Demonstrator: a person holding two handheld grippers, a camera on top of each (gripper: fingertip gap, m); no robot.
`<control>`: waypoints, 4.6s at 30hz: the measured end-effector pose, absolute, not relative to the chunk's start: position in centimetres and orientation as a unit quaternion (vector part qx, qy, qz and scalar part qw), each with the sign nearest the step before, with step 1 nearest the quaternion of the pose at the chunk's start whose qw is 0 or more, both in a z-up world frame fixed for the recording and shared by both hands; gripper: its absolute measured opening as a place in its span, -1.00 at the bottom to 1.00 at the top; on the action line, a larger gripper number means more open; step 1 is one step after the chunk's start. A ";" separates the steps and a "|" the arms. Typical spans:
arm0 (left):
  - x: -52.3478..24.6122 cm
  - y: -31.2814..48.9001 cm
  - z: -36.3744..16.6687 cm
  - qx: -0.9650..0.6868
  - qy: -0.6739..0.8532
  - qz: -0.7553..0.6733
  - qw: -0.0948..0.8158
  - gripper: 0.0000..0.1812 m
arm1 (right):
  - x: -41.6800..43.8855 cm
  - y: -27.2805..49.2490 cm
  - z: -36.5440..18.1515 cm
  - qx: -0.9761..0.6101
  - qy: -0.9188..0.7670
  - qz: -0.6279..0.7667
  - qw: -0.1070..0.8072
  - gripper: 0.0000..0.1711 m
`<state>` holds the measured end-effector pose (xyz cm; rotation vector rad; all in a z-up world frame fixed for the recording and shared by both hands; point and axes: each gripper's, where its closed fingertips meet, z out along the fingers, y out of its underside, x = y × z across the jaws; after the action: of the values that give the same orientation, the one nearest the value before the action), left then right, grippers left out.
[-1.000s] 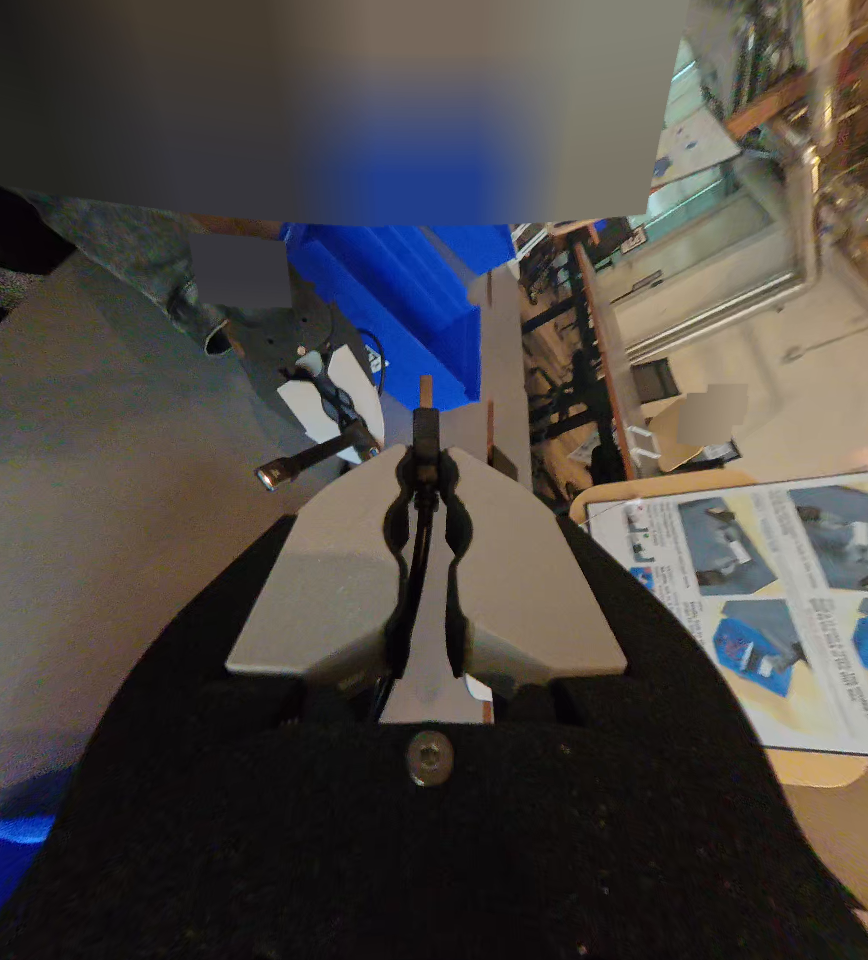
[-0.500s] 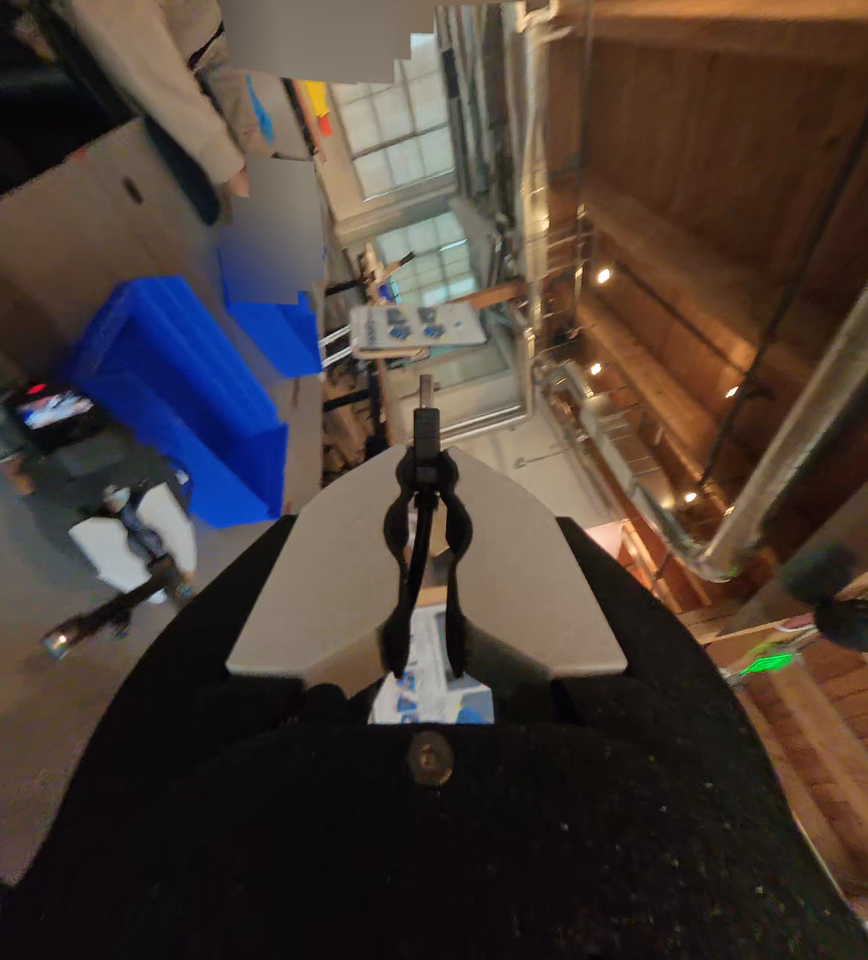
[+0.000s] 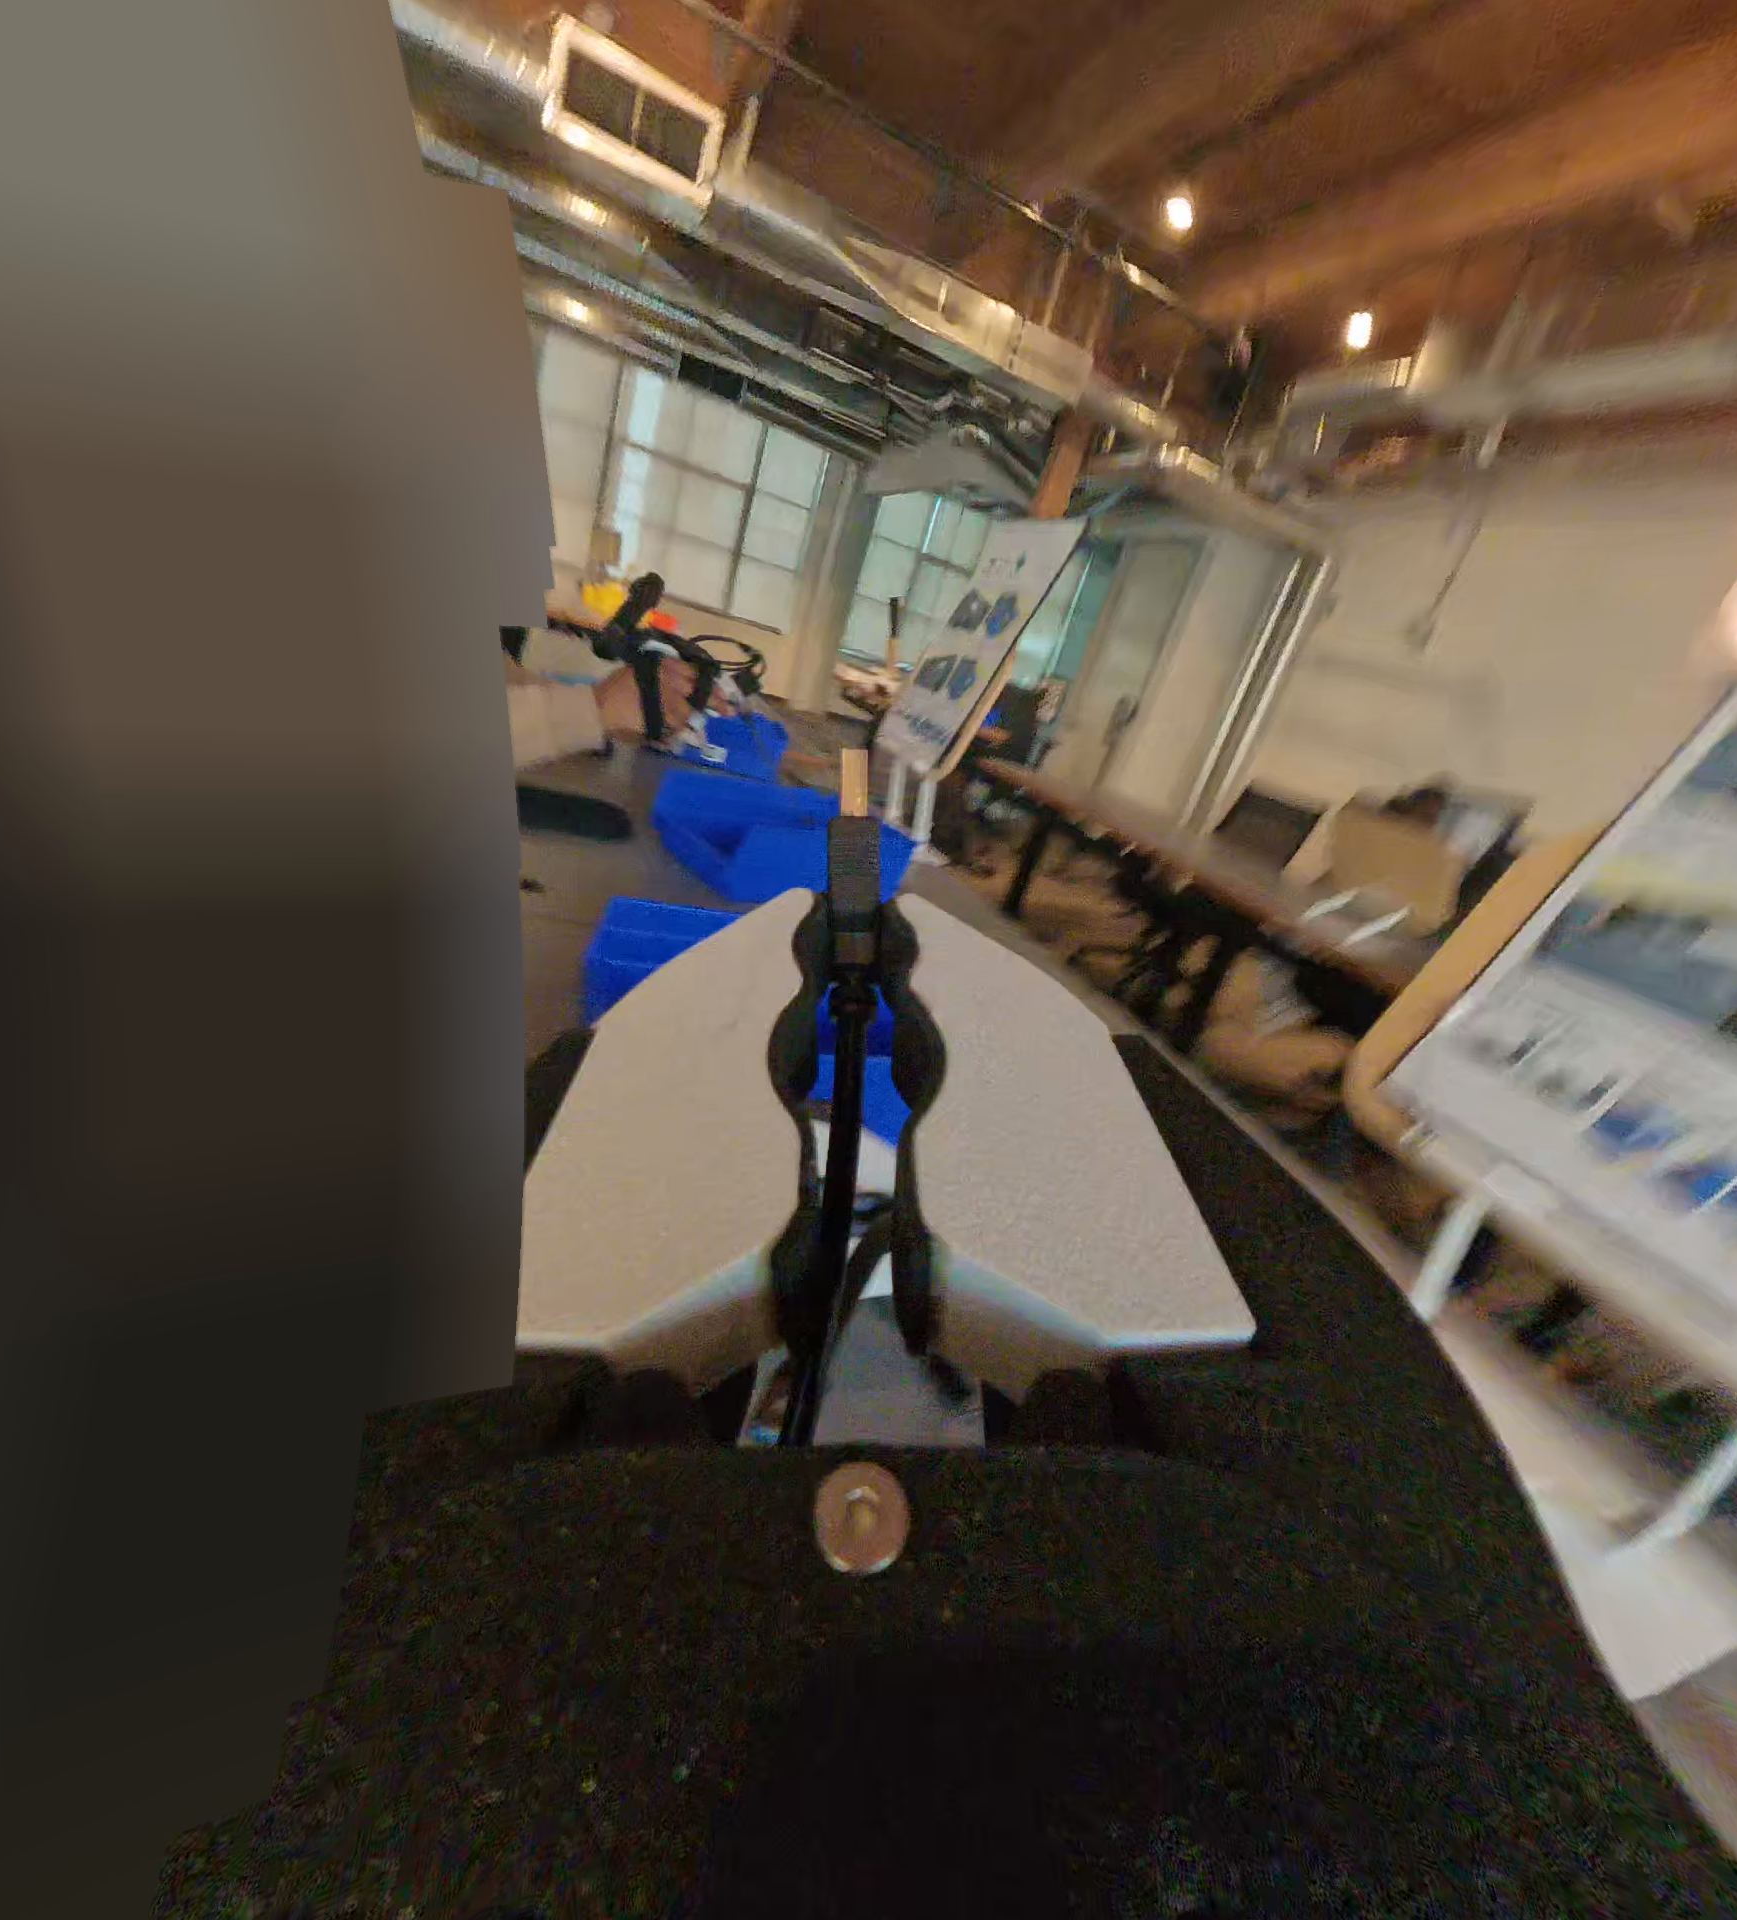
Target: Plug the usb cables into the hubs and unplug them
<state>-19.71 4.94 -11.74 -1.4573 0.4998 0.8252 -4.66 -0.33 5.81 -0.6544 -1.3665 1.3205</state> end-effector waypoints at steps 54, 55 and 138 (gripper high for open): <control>-10.0 3.3 -10.8 -0.380 0.487 0.601 0.507 -0.82 | -7.2 1.2 -12.5 -0.632 -0.313 0.704 -0.084 -0.91; -9.7 3.2 -10.9 -0.378 0.491 0.599 0.508 -0.82 | -6.9 1.0 -12.7 -0.637 -0.322 0.695 -0.086 -0.91; -6.6 -4.3 -11.0 -0.317 0.587 0.493 0.558 -0.81 | -4.1 -6.4 -12.2 -0.537 -0.468 0.676 -0.190 -0.91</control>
<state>-6.59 -4.32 -11.04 -0.7473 1.3856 1.1627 -4.15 -6.37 -12.18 -1.9268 -1.6795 2.4252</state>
